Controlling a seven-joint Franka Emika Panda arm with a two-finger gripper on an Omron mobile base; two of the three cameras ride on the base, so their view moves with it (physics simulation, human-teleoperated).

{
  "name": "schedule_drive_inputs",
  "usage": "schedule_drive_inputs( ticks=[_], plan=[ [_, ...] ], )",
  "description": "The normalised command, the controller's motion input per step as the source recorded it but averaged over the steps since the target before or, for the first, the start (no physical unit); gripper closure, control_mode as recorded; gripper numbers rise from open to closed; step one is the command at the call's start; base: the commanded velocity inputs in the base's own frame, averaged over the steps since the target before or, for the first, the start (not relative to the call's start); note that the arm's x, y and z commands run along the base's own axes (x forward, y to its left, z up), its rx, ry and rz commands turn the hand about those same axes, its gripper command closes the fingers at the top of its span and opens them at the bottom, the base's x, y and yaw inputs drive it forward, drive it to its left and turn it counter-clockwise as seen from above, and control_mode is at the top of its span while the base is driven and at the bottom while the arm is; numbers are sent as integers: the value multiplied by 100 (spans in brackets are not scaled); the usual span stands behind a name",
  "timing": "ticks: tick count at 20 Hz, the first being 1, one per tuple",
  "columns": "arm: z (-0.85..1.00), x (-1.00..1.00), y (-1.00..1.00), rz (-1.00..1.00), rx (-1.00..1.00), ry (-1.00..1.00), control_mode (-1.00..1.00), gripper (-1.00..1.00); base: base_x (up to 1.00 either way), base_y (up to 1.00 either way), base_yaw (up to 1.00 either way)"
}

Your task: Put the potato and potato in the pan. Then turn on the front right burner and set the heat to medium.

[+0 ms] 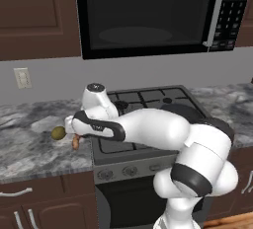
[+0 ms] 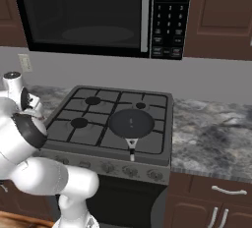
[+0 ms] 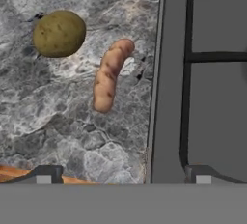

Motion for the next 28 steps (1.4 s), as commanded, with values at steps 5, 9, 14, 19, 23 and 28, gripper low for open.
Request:
schedule_drive_inputs(
  ticks=[5, 9, 14, 19, 23, 28],
  plan=[
    [-7, 24, 14, 0, 0, 9, -100, -100, 0, 0, 0],
    [-31, 7, 3, 0, 0, 8, -100, -100, 0, 0, 0],
    [-39, 0, 12, 0, -1, 2, -100, -100, 0, 0, 0],
    [-25, 1, 18, 0, -4, 0, -100, -100, 0, 0, 0],
    [-13, 21, 16, -1, -6, 0, -100, -100, 0, 0, 0],
    [0, 45, 4, -6, -1, 5, -100, -100, 0, 0, 0]
  ],
)
